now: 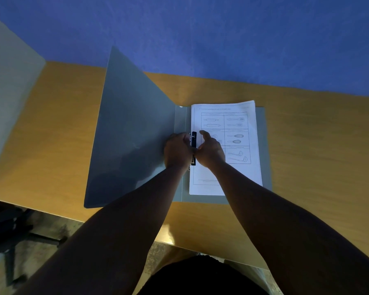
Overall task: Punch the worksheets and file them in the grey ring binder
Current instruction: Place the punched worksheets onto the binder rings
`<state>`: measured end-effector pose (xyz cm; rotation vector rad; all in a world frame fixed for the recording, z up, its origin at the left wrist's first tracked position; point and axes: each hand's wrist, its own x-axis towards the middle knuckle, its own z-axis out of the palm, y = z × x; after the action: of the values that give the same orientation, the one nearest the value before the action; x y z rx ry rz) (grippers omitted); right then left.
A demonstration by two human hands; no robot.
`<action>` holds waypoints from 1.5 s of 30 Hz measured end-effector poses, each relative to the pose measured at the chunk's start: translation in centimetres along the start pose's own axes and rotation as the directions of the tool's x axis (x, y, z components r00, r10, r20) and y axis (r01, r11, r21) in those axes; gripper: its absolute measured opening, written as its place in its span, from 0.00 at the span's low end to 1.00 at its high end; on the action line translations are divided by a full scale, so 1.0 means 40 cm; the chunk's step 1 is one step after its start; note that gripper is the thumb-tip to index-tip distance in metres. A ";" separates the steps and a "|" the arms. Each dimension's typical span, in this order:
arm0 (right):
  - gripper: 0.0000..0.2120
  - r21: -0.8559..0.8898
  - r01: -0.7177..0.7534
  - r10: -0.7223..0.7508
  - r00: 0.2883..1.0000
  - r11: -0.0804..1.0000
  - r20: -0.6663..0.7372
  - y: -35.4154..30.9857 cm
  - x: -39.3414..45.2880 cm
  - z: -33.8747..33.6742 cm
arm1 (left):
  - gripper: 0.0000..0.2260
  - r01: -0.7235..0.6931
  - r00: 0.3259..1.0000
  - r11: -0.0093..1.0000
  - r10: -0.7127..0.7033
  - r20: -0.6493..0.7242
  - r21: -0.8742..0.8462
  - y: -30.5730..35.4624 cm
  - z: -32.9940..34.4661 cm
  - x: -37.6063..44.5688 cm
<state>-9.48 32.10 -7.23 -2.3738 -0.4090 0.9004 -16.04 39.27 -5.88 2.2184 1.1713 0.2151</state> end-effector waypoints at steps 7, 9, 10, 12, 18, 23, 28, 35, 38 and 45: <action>0.33 -0.083 0.011 -0.013 1.000 0.997 -0.025 0.010 0.016 0.006 | 0.09 0.054 0.999 0.995 -0.053 0.010 -0.084 0.004 -0.003 0.012; 0.32 -0.123 0.031 -0.032 0.999 0.992 -0.007 0.014 0.021 0.005 | 0.08 0.054 0.999 0.995 -0.053 0.012 -0.089 0.007 -0.007 0.014; 0.31 -0.142 0.040 -0.040 0.999 0.989 0.001 0.015 0.023 0.003 | 0.08 0.052 0.999 0.995 -0.051 0.013 -0.085 0.007 -0.007 0.016; 0.31 -0.171 0.051 -0.049 0.999 0.984 0.016 0.016 0.025 -0.003 | 0.09 0.048 0.999 0.997 -0.047 0.017 -0.064 0.003 -0.005 0.022; 0.30 -0.217 0.090 -0.079 0.995 0.972 0.057 0.014 0.024 -0.013 | 0.10 0.031 0.999 1.000 -0.031 0.045 -0.003 0.003 -0.009 0.034; 0.30 -0.202 0.115 -0.099 0.991 0.973 0.088 0.010 0.023 -0.023 | 0.08 0.033 0.999 0.999 -0.034 0.039 0.022 0.003 -0.008 0.035; 0.30 -0.193 0.129 -0.111 0.989 0.973 0.100 0.007 0.019 -0.027 | 0.08 0.044 0.998 0.999 -0.045 0.037 0.018 0.001 -0.006 0.038; 0.31 -0.174 0.148 -0.130 0.985 0.974 0.111 0.008 0.018 -0.027 | 0.07 0.059 0.997 0.998 -0.061 0.043 0.035 0.009 -0.009 0.037; 0.32 -0.154 0.162 -0.145 0.983 0.975 0.113 0.010 0.020 -0.026 | 0.07 0.056 0.997 0.998 -0.057 0.042 0.036 0.010 -0.009 0.037; 0.32 -0.153 0.161 -0.145 0.983 0.975 0.110 0.013 0.013 -0.024 | 0.07 0.085 0.995 0.996 -0.085 0.054 0.019 0.015 -0.018 0.033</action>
<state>-8.40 31.54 -7.22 -2.4090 -0.7184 0.9459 -15.13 40.36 -5.14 2.1700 1.2391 0.1093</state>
